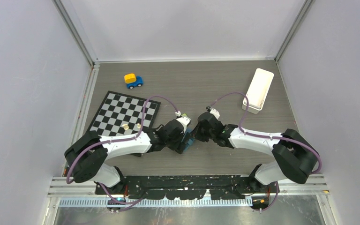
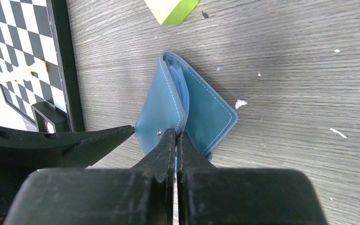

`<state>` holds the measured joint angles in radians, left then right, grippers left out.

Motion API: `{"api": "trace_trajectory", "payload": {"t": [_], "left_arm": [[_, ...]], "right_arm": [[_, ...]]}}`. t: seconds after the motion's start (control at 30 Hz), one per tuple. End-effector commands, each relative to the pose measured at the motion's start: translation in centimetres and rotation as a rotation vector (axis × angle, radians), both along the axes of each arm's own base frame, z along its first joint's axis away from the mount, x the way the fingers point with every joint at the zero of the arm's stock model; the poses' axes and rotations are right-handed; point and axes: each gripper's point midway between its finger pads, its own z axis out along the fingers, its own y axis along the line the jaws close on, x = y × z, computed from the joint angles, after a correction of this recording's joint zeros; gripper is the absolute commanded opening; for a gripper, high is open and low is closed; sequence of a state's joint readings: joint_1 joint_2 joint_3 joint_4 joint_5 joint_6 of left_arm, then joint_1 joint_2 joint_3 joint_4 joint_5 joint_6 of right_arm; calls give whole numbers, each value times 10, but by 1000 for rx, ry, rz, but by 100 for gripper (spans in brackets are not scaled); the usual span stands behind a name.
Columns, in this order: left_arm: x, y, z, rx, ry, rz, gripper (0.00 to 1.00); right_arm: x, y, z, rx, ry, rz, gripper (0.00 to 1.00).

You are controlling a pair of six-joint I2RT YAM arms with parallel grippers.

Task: Put the credit cards into the card holder
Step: Open the card holder at the center of the board.

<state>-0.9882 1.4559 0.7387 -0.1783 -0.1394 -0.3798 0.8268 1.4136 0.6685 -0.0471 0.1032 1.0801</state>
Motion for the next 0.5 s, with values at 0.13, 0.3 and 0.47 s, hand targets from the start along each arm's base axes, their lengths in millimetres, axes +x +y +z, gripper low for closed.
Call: {"api": "trace_trajectory", "payload": {"t": [0.13, 0.3, 0.47], "left_arm": [[13, -9, 27, -41, -70, 12, 66], [19, -12, 35, -68, -100, 33, 59], [22, -12, 36, -70, -114, 46, 54]], "right_arm": [[14, 9, 19, 33, -40, -11, 1], [12, 11, 14, 19, -26, 8, 0], [11, 13, 9, 12, -12, 25, 1]]}}
